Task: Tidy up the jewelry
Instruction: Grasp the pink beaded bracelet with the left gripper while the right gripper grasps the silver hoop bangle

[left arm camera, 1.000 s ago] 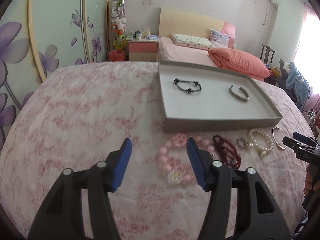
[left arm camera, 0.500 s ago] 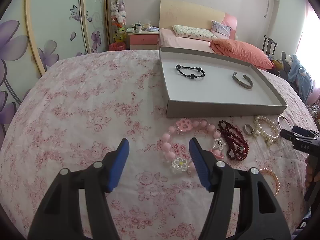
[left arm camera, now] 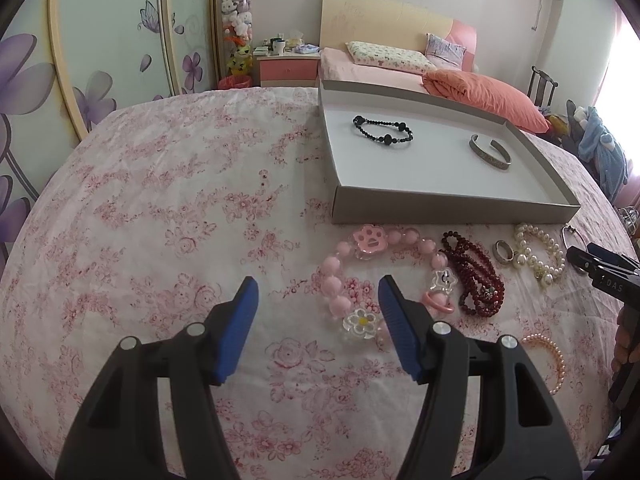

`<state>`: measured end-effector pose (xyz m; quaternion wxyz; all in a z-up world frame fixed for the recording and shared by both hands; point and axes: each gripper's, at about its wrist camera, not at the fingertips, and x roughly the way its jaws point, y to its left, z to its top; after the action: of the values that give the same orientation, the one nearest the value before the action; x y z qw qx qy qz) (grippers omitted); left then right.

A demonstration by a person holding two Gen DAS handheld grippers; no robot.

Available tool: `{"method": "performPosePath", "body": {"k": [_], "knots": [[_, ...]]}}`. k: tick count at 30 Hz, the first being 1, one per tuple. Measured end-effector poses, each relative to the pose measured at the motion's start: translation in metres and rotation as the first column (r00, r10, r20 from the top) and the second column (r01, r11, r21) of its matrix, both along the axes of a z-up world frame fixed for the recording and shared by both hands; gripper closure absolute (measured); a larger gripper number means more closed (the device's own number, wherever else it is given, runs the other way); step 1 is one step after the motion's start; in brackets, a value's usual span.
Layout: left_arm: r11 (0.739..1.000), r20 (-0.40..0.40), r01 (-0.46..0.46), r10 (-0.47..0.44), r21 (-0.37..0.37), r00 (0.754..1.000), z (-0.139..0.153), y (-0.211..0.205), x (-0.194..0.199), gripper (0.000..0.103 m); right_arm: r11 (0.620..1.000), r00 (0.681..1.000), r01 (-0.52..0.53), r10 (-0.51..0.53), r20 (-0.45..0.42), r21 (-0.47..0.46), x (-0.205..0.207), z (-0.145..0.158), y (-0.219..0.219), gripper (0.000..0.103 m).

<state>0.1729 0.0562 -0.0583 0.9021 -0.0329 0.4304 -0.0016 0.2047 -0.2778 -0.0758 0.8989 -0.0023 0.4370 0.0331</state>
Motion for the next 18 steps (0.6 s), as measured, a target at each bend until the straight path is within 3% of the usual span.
{"method": "performPosePath", "body": {"k": [13, 18], "knots": [[0.999, -0.015, 0.025, -0.025, 0.035, 1.0, -0.004, -0.006, 0.003, 0.042, 1.0, 1.0, -0.001, 0.001, 0.0, 0.0, -0.001, 0.0, 0.0, 0.031], [0.997, -0.044, 0.041, -0.038, 0.061, 0.998, -0.009, -0.015, 0.009, 0.052, 1.0, 1.0, -0.001, 0.001, 0.0, 0.0, -0.001, 0.0, 0.0, 0.031]]}}
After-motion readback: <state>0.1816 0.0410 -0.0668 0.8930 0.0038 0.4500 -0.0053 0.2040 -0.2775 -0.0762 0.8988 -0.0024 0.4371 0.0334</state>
